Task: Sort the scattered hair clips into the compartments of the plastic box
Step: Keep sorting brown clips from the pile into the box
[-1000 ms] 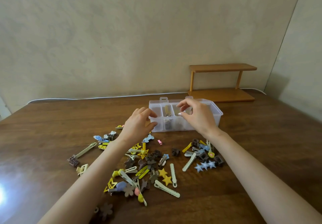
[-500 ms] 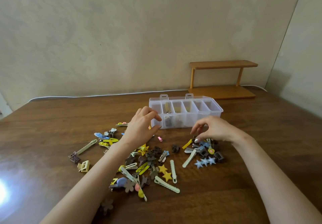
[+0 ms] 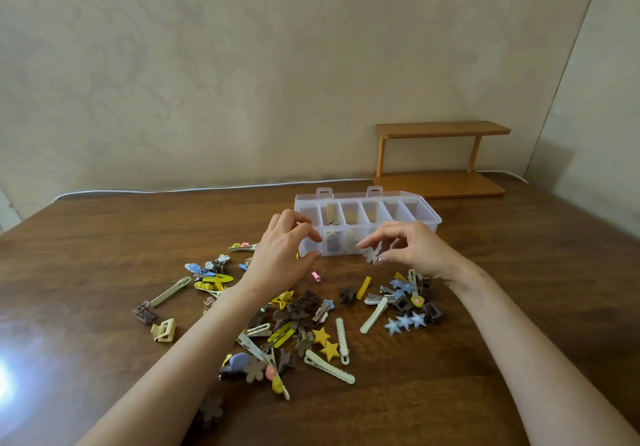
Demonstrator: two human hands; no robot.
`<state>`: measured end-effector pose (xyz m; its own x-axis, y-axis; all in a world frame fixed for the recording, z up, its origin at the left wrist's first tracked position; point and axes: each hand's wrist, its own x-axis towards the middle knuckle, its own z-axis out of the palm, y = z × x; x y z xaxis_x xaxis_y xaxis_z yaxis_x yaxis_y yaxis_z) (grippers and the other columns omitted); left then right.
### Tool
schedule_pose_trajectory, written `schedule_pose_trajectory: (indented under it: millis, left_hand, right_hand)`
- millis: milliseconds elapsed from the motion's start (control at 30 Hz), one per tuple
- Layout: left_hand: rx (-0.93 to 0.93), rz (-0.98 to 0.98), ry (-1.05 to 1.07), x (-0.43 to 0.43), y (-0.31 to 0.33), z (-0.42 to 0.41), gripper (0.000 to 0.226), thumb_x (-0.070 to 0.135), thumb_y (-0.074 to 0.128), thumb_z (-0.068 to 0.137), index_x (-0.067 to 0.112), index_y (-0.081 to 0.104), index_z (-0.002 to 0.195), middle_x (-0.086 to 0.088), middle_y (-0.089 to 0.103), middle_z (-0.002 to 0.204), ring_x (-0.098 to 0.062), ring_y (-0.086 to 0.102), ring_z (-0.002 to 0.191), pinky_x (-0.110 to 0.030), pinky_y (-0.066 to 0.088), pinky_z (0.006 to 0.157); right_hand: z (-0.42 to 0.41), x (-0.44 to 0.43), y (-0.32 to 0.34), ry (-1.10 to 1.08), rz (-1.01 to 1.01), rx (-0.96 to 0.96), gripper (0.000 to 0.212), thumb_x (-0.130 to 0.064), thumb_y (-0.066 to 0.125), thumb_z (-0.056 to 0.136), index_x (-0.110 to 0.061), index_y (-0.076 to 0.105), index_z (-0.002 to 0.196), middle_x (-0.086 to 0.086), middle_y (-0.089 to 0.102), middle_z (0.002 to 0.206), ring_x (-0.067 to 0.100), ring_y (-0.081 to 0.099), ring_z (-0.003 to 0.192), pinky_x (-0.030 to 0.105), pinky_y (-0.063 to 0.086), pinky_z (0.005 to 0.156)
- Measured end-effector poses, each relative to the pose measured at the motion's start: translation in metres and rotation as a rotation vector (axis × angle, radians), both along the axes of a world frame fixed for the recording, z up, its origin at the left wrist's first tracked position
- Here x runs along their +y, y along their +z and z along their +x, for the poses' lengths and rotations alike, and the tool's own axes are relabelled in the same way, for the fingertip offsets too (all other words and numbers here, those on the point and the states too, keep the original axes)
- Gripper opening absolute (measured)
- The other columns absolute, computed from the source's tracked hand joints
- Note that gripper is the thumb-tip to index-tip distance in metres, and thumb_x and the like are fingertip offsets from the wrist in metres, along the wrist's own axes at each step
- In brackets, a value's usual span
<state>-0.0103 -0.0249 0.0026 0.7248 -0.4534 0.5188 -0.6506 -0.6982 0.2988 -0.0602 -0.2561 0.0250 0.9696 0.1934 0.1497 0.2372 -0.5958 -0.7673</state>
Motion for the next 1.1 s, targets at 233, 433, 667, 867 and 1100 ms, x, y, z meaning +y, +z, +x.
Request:
schedule_pose_trajectory:
  millis: [233, 433, 667, 867, 1100]
  left_hand:
    - [0.103, -0.007, -0.162, -0.002, 0.007, -0.005, 0.017, 0.031, 0.067, 0.082, 0.021, 0.062, 0.093, 0.01, 0.053, 0.098, -0.006, 0.046, 0.092, -0.017, 0.041, 0.074]
    - [0.249, 0.145, -0.276, -0.013, 0.001, -0.008, 0.031, 0.044, 0.067, 0.078, 0.023, 0.066, 0.1, 0.009, 0.056, 0.1, -0.005, 0.049, 0.092, -0.029, 0.049, 0.079]
    - [0.3, 0.226, -0.273, -0.014, -0.004, -0.007, 0.024, 0.042, 0.067, 0.078, 0.027, 0.066, 0.097, 0.013, 0.051, 0.098, -0.005, 0.045, 0.096, -0.026, 0.046, 0.079]
    - [0.27, 0.219, -0.275, -0.015, -0.004, -0.009, 0.02, 0.036, 0.067, 0.081, 0.024, 0.061, 0.096, 0.012, 0.051, 0.098, -0.005, 0.046, 0.093, -0.021, 0.045, 0.078]
    - [0.349, -0.103, -0.233, -0.014, 0.001, -0.013, 0.019, 0.017, 0.069, 0.081, 0.017, 0.057, 0.096, 0.006, 0.065, 0.094, -0.002, 0.062, 0.083, -0.014, 0.051, 0.072]
  right_hand:
    - [0.003, 0.004, -0.004, -0.087, 0.115, -0.098, 0.023, 0.0, 0.067, 0.081, -0.021, 0.069, 0.091, -0.003, 0.063, 0.081, -0.005, 0.056, 0.068, 0.012, 0.046, 0.065]
    - [0.018, 0.012, 0.001, -0.279, 0.112, -0.341, 0.02, -0.011, 0.071, 0.081, -0.018, 0.069, 0.099, -0.007, 0.06, 0.084, 0.001, 0.05, 0.069, 0.009, 0.042, 0.062]
    - [0.055, 0.018, 0.01, -0.369, -0.093, -0.413, 0.028, -0.014, 0.069, 0.083, -0.02, 0.067, 0.111, -0.004, 0.063, 0.088, 0.012, 0.057, 0.083, 0.029, 0.05, 0.073]
    - [0.051, 0.022, 0.01, -0.372, -0.101, -0.418, 0.028, -0.014, 0.065, 0.087, -0.019, 0.064, 0.114, -0.004, 0.063, 0.091, 0.011, 0.057, 0.085, 0.022, 0.048, 0.072]
    - [0.025, 0.026, 0.004, -0.255, 0.109, -0.348, 0.017, -0.011, 0.065, 0.086, -0.022, 0.068, 0.098, -0.012, 0.058, 0.079, -0.001, 0.05, 0.065, 0.012, 0.039, 0.061]
